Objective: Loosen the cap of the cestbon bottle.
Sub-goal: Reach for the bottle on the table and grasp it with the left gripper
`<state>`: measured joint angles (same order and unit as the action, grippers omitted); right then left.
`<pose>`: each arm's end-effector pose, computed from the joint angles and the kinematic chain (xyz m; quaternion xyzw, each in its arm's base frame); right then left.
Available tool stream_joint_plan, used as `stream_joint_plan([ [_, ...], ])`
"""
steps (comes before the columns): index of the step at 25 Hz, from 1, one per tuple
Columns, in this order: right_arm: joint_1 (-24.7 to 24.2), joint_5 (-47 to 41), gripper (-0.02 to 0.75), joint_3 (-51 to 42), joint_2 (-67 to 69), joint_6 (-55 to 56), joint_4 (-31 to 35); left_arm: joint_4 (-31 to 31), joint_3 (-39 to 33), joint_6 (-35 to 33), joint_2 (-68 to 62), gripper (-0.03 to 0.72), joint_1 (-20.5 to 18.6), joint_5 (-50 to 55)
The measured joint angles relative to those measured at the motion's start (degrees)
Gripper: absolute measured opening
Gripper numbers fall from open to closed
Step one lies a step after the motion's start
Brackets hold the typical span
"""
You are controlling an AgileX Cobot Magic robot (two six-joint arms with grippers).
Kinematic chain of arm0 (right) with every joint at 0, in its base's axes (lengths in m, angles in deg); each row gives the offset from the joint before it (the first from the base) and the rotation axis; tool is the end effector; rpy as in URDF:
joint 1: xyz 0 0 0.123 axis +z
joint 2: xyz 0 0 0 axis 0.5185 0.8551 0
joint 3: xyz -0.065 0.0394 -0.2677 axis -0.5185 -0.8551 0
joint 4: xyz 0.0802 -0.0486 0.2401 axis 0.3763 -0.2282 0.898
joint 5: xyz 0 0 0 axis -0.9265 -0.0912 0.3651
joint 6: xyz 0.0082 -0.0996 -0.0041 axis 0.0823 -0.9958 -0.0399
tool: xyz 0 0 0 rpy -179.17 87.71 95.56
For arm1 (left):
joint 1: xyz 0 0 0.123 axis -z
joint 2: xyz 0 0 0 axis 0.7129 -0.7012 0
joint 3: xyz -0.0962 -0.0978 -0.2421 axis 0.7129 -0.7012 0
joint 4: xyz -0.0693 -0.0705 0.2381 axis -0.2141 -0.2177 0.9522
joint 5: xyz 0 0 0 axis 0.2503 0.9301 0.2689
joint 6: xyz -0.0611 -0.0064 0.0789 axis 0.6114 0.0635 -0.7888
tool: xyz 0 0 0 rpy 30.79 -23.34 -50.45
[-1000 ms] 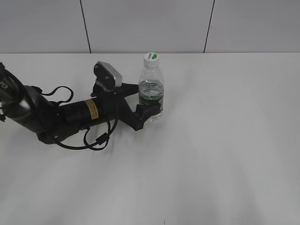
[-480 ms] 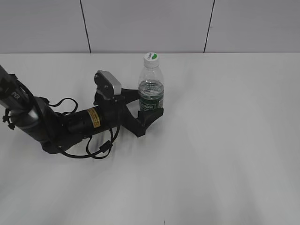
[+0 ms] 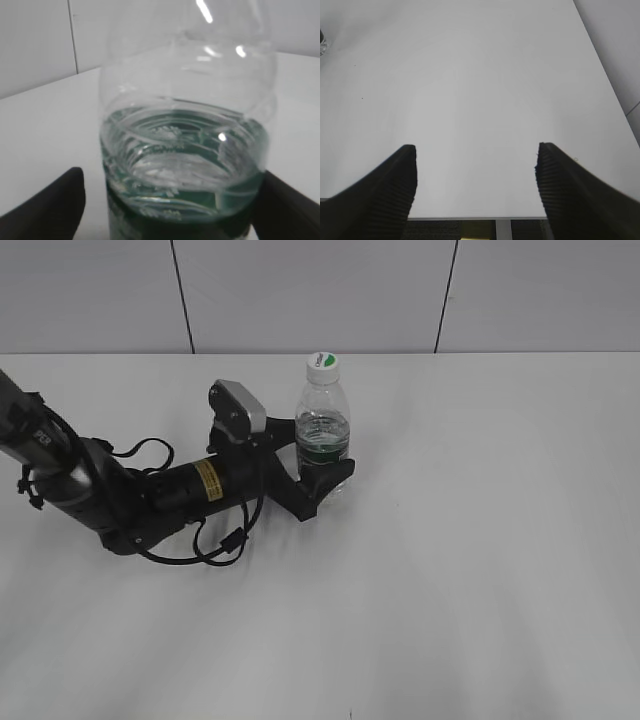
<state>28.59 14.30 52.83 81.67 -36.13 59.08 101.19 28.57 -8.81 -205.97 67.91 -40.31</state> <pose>0.0106 0.0042 0.2779 -0.0920 0.8510 -0.0519 0.5144 0.3651 -0.2139 0.0347 0.3534 0.6611 -0.3344 0.5711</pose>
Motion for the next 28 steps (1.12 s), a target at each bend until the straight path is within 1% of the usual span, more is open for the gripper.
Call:
stream_joint_plan([
  [2,0.0,0.0,0.564,0.0,0.0,0.0,0.0,0.2,1.5,0.3,-0.8,0.592,0.3,1.0],
  [10,0.0,0.0,0.564,0.0,0.0,0.0,0.0,0.4,2.3,0.9,-1.6,0.592,0.4,1.7],
  [21,0.0,0.0,0.564,0.0,0.0,0.0,0.0,-0.3,3.7,0.9,-1.6,0.571,0.5,1.7],
  [25,0.0,0.0,0.564,0.0,0.0,0.0,0.0,-0.2,3.7,0.9,-1.6,0.533,0.6,1.6],
  [28,0.0,0.0,0.564,0.0,0.0,0.0,0.0,-0.1,3.7,0.9,-1.6,0.469,0.8,1.6],
])
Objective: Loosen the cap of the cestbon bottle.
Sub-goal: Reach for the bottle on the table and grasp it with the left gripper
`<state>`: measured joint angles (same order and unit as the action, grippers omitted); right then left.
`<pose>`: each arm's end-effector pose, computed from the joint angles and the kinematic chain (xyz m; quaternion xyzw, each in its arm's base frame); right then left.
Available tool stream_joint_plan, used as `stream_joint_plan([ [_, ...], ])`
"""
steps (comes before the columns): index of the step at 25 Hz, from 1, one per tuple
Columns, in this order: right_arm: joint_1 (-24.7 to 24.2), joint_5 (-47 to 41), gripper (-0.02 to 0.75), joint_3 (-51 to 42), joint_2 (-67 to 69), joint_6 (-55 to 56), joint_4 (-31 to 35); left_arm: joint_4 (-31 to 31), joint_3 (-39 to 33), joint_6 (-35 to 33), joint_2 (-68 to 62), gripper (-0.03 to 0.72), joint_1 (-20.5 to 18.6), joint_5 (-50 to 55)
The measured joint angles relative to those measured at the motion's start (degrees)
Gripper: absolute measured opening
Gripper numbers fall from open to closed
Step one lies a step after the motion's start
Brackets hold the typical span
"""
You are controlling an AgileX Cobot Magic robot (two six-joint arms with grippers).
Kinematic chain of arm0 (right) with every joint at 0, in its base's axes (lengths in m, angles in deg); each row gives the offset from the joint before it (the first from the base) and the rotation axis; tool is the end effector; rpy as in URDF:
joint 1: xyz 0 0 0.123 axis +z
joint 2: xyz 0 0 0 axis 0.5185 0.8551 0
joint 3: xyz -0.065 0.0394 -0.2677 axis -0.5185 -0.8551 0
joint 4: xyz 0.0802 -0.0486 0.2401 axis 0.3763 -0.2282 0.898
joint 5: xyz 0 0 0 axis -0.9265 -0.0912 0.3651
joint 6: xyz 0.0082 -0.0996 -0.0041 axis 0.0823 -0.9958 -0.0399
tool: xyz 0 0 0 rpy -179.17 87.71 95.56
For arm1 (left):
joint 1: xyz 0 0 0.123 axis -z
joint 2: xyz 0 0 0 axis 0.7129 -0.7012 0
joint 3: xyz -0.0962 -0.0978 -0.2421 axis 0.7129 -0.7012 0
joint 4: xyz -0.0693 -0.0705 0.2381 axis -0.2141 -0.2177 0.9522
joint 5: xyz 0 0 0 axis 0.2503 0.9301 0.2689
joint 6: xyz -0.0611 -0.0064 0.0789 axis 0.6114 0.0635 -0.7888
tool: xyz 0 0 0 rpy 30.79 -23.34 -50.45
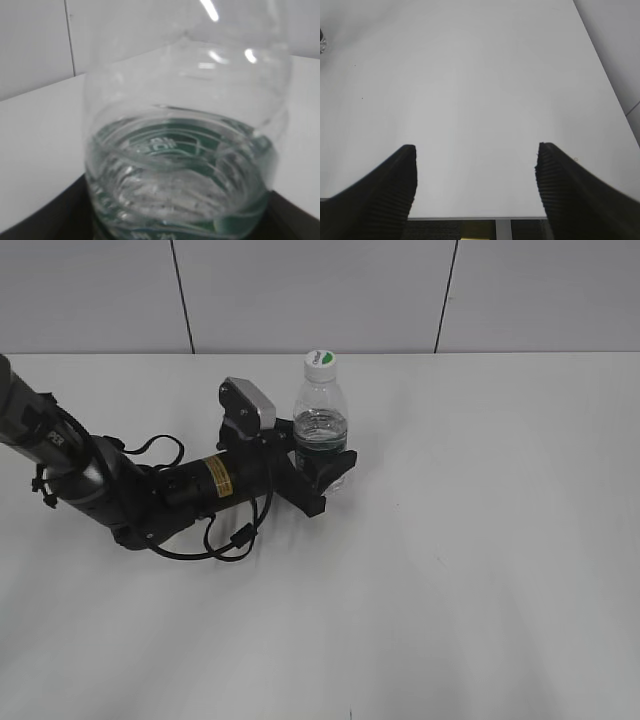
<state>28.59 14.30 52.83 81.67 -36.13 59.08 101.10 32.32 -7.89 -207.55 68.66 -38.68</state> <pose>0.0106 0.0042 0.2779 -0.0920 0.8510 -0.0519 0.5144 0.3752 -0.2233 0.0330 0.3557 0.6586 -0.3338 0.5729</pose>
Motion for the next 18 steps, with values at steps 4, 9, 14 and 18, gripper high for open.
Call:
stream_joint_plan([
  [4,0.0,0.0,0.564,0.0,0.0,0.0,0.0,0.0,0.0,0.1,0.0,0.41,0.0,0.0],
  [9,0.0,0.0,0.564,0.0,0.0,0.0,0.0,-0.1,0.0,0.2,0.0,0.41,0.0,-0.1],
  [14,0.0,0.0,0.564,0.0,0.0,0.0,0.0,0.8,0.0,0.2,-0.1,0.41,-0.1,-1.1],
  [18,0.0,0.0,0.564,0.0,0.0,0.0,0.0,5.8,-0.1,0.3,-0.1,0.41,-0.8,-2.0],
])
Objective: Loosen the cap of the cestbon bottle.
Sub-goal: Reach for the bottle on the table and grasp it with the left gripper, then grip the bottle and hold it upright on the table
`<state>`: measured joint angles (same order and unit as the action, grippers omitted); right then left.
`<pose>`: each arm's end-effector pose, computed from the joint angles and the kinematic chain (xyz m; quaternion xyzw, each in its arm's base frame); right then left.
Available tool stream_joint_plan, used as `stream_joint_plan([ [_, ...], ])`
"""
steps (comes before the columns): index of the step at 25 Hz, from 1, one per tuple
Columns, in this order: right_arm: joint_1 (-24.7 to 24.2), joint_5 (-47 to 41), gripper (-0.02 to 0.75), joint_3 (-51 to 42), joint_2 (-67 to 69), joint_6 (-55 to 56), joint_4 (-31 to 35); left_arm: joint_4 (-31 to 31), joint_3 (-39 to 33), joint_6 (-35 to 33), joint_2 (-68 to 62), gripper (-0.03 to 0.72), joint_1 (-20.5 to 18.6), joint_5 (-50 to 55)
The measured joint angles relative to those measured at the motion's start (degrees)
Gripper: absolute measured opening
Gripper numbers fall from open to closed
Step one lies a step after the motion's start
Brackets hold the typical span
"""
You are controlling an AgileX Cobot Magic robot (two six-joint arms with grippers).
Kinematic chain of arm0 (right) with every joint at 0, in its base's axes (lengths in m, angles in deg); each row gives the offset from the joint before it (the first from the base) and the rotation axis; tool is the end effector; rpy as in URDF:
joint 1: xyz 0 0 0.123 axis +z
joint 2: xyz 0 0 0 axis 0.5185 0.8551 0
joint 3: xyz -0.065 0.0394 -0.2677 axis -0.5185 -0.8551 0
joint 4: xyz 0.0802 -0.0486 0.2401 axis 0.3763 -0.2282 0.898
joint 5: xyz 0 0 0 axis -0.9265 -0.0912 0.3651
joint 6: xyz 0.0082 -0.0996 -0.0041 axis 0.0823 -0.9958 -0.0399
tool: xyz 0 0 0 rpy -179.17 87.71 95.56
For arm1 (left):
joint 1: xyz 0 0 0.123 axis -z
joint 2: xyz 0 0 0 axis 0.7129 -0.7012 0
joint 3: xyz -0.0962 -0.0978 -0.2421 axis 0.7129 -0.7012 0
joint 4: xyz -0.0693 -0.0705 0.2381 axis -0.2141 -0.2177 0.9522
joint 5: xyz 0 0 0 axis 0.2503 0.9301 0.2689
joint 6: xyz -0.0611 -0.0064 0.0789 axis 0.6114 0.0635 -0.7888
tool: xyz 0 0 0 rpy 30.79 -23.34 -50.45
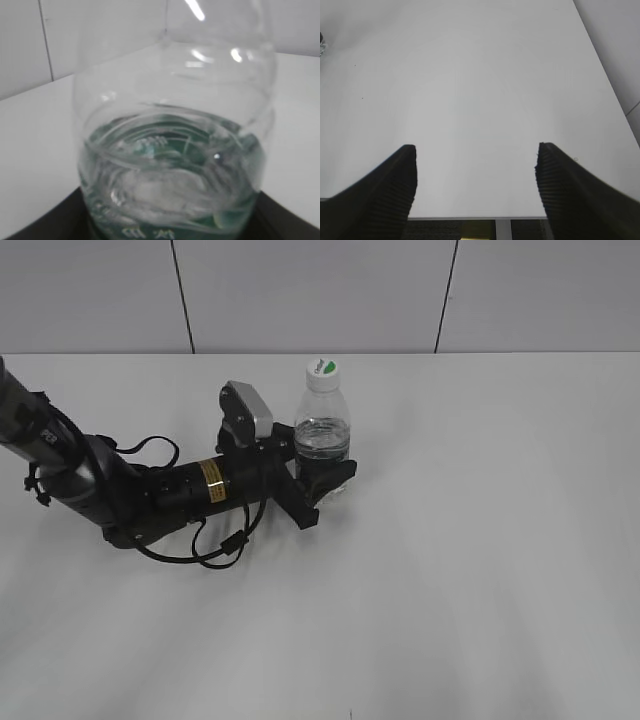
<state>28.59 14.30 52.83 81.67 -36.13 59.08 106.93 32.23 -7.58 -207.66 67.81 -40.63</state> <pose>0.0106 0.0042 0.2779 -0.0920 0.8510 -0.0519 0.5144 0.3694 -0.2224 0.0328 0.3893 0.6369 -0.3528 0.5641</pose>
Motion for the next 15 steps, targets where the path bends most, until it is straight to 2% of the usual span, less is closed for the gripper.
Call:
stream_joint_plan([
  [7,0.0,0.0,0.564,0.0,0.0,0.0,0.0,10.7,-2.7,0.4,3.1,0.41,-0.6,-0.2],
  [15,0.0,0.0,0.564,0.0,0.0,0.0,0.0,13.3,-9.6,0.5,6.4,0.41,-0.7,-0.4],
])
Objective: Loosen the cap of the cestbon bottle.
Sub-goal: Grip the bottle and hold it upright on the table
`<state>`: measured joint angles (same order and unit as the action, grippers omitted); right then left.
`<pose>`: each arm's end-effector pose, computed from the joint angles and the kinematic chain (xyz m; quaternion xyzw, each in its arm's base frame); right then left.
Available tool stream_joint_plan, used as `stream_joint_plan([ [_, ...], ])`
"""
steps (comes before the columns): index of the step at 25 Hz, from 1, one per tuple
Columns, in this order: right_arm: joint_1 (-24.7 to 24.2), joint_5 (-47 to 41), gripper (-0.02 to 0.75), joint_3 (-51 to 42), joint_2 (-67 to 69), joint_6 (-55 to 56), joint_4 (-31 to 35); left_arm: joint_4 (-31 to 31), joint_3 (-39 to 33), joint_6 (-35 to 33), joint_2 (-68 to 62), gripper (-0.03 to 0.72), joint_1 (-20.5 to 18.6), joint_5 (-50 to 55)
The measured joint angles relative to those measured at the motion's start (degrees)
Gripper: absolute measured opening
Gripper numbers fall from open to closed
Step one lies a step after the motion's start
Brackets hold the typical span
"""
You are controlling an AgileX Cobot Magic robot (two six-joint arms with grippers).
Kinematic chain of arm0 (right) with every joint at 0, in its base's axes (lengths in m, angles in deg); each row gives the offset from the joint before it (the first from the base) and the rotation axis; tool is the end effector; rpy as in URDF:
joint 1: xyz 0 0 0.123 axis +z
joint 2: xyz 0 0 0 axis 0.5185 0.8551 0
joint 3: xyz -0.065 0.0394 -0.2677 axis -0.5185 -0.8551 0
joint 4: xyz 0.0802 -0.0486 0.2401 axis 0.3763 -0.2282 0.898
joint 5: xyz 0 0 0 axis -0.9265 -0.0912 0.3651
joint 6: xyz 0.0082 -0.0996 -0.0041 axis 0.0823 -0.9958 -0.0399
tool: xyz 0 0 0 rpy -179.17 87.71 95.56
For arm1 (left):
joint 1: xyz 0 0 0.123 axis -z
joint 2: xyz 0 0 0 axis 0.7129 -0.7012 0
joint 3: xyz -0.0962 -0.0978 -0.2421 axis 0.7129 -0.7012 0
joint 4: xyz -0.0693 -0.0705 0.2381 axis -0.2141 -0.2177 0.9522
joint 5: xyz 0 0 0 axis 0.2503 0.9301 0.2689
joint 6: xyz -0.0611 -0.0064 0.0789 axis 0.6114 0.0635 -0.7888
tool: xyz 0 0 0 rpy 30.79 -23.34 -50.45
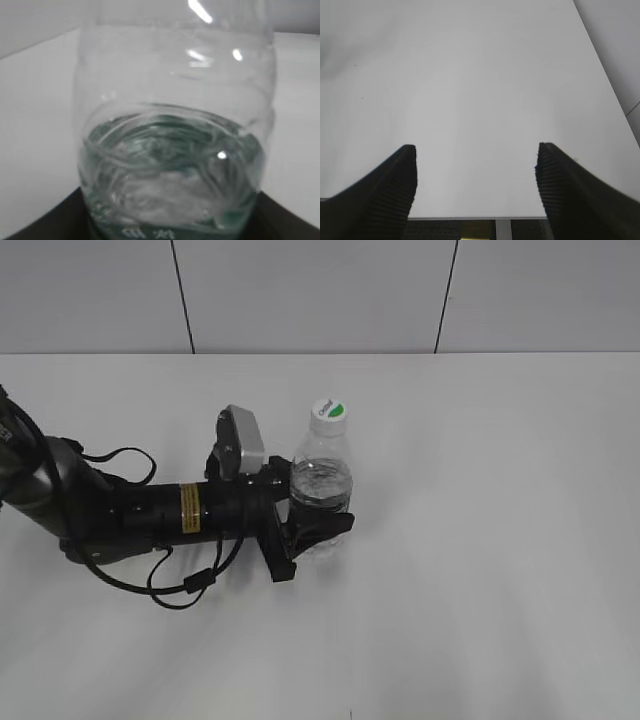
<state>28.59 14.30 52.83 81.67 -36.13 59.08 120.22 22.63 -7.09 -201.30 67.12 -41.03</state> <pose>0.0106 0.0042 0.2779 -0.0920 0.8510 -0.0519 0.5144 0.3225 -0.2127 0.0424 0.4721 0.6161 -0.3858 0.4987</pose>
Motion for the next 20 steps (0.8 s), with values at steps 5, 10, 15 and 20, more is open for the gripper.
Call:
stream_joint_plan([
  [5,0.0,0.0,0.564,0.0,0.0,0.0,0.0,0.0,-3.1,-1.5,0.4,0.41,0.0,-1.4],
  [10,0.0,0.0,0.564,0.0,0.0,0.0,0.0,1.2,-3.3,-1.9,0.5,0.41,0.0,-1.7],
  [15,0.0,0.0,0.564,0.0,0.0,0.0,0.0,1.4,-3.3,-1.9,0.5,0.41,0.1,-1.9],
  [20,0.0,0.0,0.564,0.0,0.0,0.0,0.0,-1.1,-3.3,-1.9,0.5,0.41,0.1,-1.6],
])
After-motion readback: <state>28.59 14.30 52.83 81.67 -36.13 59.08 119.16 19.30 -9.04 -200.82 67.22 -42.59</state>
